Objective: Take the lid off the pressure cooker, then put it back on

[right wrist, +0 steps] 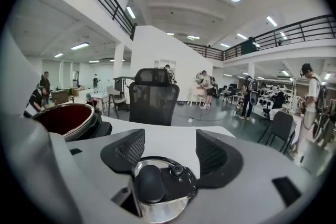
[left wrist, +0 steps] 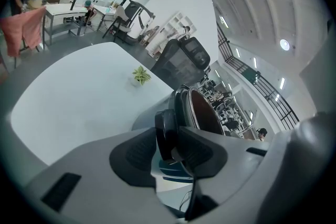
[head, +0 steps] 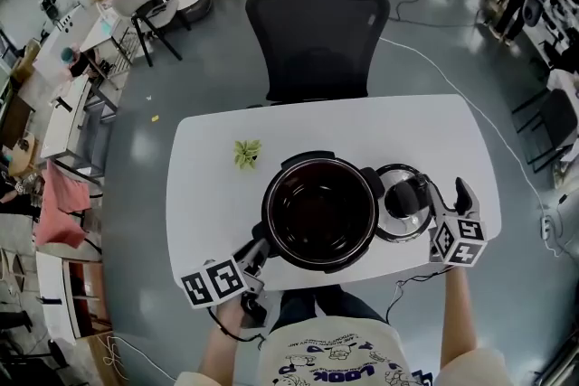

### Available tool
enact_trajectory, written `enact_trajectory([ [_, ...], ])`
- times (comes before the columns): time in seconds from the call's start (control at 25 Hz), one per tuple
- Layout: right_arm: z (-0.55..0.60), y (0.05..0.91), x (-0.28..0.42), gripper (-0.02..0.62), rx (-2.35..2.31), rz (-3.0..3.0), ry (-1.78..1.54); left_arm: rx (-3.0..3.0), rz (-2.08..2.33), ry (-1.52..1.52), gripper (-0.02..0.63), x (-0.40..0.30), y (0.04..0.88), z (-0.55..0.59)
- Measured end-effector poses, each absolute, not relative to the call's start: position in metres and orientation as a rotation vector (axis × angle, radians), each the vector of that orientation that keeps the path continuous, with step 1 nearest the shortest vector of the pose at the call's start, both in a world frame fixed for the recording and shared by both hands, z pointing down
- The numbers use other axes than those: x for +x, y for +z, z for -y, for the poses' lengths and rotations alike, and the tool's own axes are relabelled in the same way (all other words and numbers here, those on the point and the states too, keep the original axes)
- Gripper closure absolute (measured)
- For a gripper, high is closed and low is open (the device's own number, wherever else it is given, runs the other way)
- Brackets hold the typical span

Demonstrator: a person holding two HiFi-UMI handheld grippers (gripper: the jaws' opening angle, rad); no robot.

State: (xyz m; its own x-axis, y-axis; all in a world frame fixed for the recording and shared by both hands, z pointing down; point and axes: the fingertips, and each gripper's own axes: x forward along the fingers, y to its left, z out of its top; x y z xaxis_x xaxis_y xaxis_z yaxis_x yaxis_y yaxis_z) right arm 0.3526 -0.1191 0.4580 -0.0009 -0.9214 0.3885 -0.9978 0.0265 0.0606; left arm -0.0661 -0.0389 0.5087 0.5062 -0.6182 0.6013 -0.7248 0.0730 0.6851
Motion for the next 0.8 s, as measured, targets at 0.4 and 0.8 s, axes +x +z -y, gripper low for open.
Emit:
enact_trajectory([
  [0.4, 0.085, 0.439, 0.352, 0.347, 2.117, 1.955, 0.277, 1.622, 1.179, 0.114, 0.466, -0.065, 0.51, 0.037],
  [0.8, 0.081, 0.442, 0.353, 0.341, 2.104, 1.947, 0.301, 1.622, 1.172, 0.111, 0.466, -0.065, 0.51, 0.038],
])
